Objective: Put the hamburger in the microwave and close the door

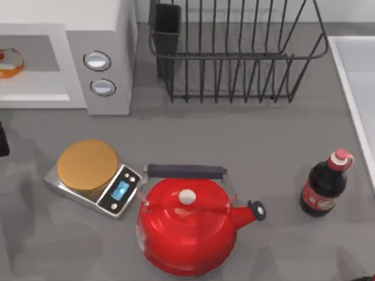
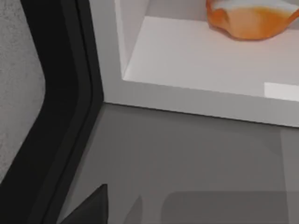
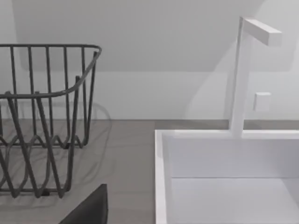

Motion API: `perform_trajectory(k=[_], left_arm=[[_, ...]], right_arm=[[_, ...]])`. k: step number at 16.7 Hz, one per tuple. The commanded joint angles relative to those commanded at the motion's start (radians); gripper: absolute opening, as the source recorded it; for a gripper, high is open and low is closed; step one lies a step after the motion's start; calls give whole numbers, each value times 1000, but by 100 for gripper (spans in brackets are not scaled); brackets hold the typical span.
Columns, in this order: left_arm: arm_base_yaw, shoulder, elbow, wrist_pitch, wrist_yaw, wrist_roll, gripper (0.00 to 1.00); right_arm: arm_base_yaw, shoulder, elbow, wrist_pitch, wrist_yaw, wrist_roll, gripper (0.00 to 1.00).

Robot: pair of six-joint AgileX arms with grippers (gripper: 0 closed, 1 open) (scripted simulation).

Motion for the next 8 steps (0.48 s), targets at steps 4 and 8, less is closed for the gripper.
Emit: perform_trajectory(k=[4, 8], left_arm=[[-2, -68, -10, -194, -3, -1, 100], [2, -150, -10, -345, -6, -1, 100]], right_arm=[[0, 0, 0, 0, 0, 0, 100], [0, 0, 0, 0, 0, 0, 100]])
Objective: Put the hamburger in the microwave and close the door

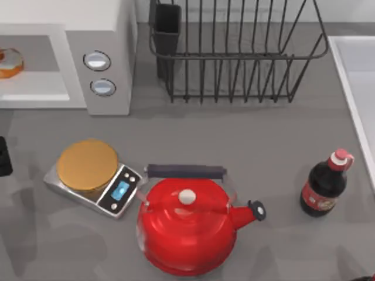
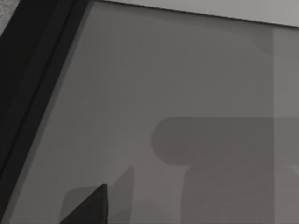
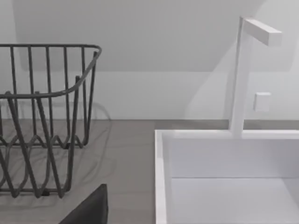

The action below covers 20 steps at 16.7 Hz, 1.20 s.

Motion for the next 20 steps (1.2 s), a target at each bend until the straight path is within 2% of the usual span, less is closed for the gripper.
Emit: perform_trajectory(k=[4, 10, 16, 20], left_arm=[[7, -93, 24, -72, -1, -1, 100], [16, -186, 69, -73, 3, 0, 100], [11, -190, 64, -76, 2, -1, 100], [-1, -297, 25, -111, -14, -13, 100]], right_arm=[[0, 0, 0, 0, 0, 0, 100], [0, 0, 0, 0, 0, 0, 100], [0, 0, 0, 0, 0, 0, 100], [0, 0, 0, 0, 0, 0, 100]])
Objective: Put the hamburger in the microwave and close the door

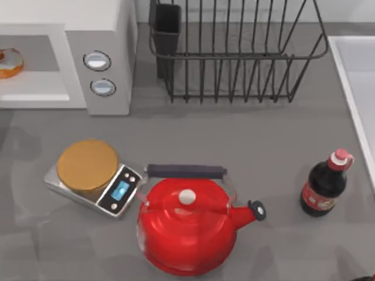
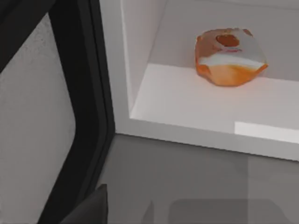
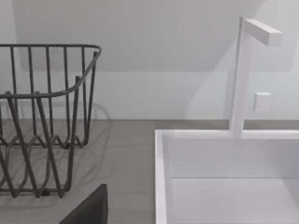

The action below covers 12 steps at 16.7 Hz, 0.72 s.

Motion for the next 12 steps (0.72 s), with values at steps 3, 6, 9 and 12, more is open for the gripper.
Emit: perform_trajectory(k=[3, 6, 9, 12], left_arm=[[-26, -148, -53, -48, -14, -11, 100], [-63, -334, -122, -111, -30, -21, 100], [-108, -549, -199, -181, -45, -29, 100], [-156, -772, -277, -252, -60, -36, 100]], right_arm=[[0, 0, 0, 0, 0, 0, 100], [0, 0, 0, 0, 0, 0, 100], [0, 0, 0, 0, 0, 0, 100], [0, 0, 0, 0, 0, 0, 100]])
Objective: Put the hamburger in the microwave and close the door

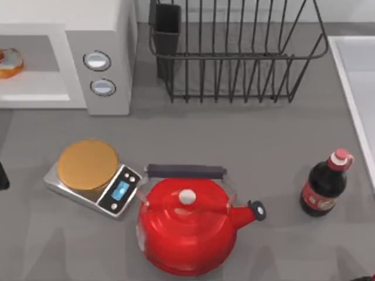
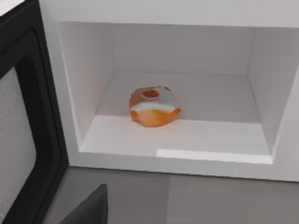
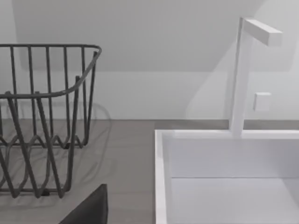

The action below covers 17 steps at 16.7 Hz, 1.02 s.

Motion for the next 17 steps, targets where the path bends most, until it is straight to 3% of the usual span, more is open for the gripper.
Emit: perform_trajectory(k=[6, 14, 17], left_arm=[[-86, -405, -123, -111, -18, -14, 100], [-107, -478, -152, -137, -22, -17, 100], [-107, -478, -152, -137, -22, -17, 77]], right_arm=[[0, 0, 0, 0, 0, 0, 100], [0, 0, 0, 0, 0, 0, 100], [0, 0, 0, 0, 0, 0, 100]])
